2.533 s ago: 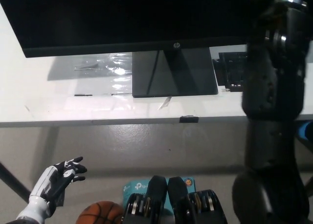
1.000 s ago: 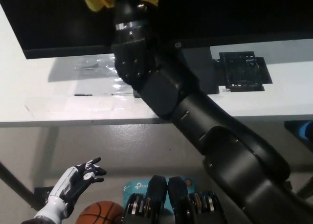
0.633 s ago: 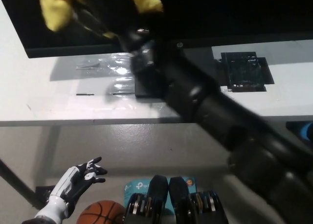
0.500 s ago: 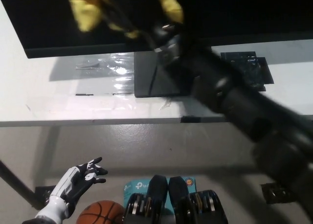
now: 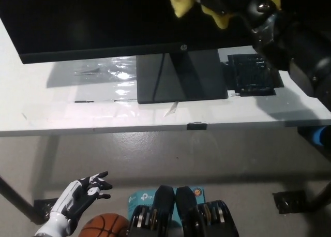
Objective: The robot uses its right hand to pick up the cloth kept in the middle of the desk and use it to wipe the monitor in the middle of the desk by swiping its screen twice
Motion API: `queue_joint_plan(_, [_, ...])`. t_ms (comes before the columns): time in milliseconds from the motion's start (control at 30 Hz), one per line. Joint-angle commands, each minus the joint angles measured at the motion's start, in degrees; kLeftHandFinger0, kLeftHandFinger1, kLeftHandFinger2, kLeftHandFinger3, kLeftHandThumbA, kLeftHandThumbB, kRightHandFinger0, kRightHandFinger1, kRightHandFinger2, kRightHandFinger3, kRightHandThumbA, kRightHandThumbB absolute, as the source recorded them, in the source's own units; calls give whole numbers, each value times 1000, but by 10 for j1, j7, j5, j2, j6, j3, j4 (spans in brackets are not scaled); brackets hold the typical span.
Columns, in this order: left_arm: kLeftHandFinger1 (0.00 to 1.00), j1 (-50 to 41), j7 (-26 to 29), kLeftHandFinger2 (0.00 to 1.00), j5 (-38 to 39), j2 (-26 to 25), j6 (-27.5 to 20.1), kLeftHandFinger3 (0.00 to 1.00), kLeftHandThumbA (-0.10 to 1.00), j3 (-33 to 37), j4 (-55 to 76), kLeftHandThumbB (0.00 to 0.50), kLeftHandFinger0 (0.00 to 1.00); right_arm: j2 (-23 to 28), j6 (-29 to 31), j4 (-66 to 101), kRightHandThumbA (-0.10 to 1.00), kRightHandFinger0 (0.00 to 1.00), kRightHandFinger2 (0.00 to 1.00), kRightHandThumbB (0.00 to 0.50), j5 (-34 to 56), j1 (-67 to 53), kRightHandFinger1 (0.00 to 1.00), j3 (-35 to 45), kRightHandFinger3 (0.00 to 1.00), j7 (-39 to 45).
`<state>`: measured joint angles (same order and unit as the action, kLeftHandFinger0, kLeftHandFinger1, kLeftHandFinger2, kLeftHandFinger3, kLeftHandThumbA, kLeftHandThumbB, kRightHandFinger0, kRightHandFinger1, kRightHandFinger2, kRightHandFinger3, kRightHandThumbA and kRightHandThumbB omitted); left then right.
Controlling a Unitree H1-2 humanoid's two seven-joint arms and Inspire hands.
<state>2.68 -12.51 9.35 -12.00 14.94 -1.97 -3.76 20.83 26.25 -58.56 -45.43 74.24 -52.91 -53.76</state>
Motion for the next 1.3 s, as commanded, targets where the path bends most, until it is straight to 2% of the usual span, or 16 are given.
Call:
queue_joint_plan(0, [737,-2,-1,888,7,-1,-22,1000,303,-10,7,33,701,30,7,37,-100,0,271,54,9,0,0,23,527,6])
queue_joint_plan(67, [733,-3,-2,887,7,-1,-24,1000,310,-10,6,38,694,42,7,51,-100,0,279,67,16,-12,0,32,536,14])
queue_joint_plan(100, [744,-6,-7,885,8,-4,-32,1000,338,-11,2,57,713,51,7,49,-100,0,280,119,-5,-23,0,43,532,-10])
queue_joint_plan(200, [737,-9,-8,874,8,-4,-39,1000,339,-13,0,65,710,63,7,56,-100,0,246,140,-2,-37,0,57,483,-7])
queue_joint_plan(367, [751,-10,-7,885,7,-4,-32,1000,352,-14,3,71,730,85,7,71,-100,0,340,72,19,-68,0,112,580,16])
queue_joint_plan(433, [760,-10,-5,890,7,-3,-26,1000,333,-15,5,51,738,89,7,62,-100,0,310,48,18,-74,0,133,588,4])
queue_joint_plan(500, [758,-12,-5,887,6,-1,-30,1000,332,-14,3,49,732,91,7,58,-100,0,235,114,12,-80,0,147,522,-3])
queue_joint_plan(567, [755,-13,-6,884,7,-1,-34,1000,333,-15,1,57,727,100,7,64,-100,0,163,224,19,-92,0,168,373,-7])
queue_joint_plan(700, [746,-14,-7,875,10,0,-36,1000,366,-17,0,86,737,126,7,64,-100,0,153,233,7,-110,0,206,284,-8])
queue_joint_plan(733, [748,-14,-8,872,12,1,-35,1000,363,-18,1,89,740,131,7,68,-100,0,163,203,0,-113,0,215,295,-2])
queue_joint_plan(767, [739,-14,-8,864,13,2,-35,1000,365,-18,0,93,734,136,6,69,-100,0,172,108,-1,-115,0,219,317,1])
queue_joint_plan(867, [723,-17,-8,853,13,1,-33,1000,337,-18,1,81,695,148,-2,68,-100,0,158,30,-6,-122,0,242,316,-2])
queue_joint_plan(933, [712,-19,-6,841,13,2,-31,1000,329,-19,4,75,688,144,-7,70,-100,0,145,31,-10,-121,0,249,242,2])
queue_joint_plan(1033, [727,-15,-8,864,10,2,-34,1000,342,-16,3,50,718,135,-6,70,-100,0,125,101,-12,-115,0,259,161,6])
queue_joint_plan(1167, [724,-16,-10,868,10,2,-38,1000,357,-13,2,73,709,111,6,70,-100,0,151,93,-5,-105,0,268,197,23])
queue_joint_plan(1267, [738,-17,-10,885,11,2,-34,1000,358,-14,3,73,723,96,7,63,-100,0,135,99,-13,-95,0,267,146,12])
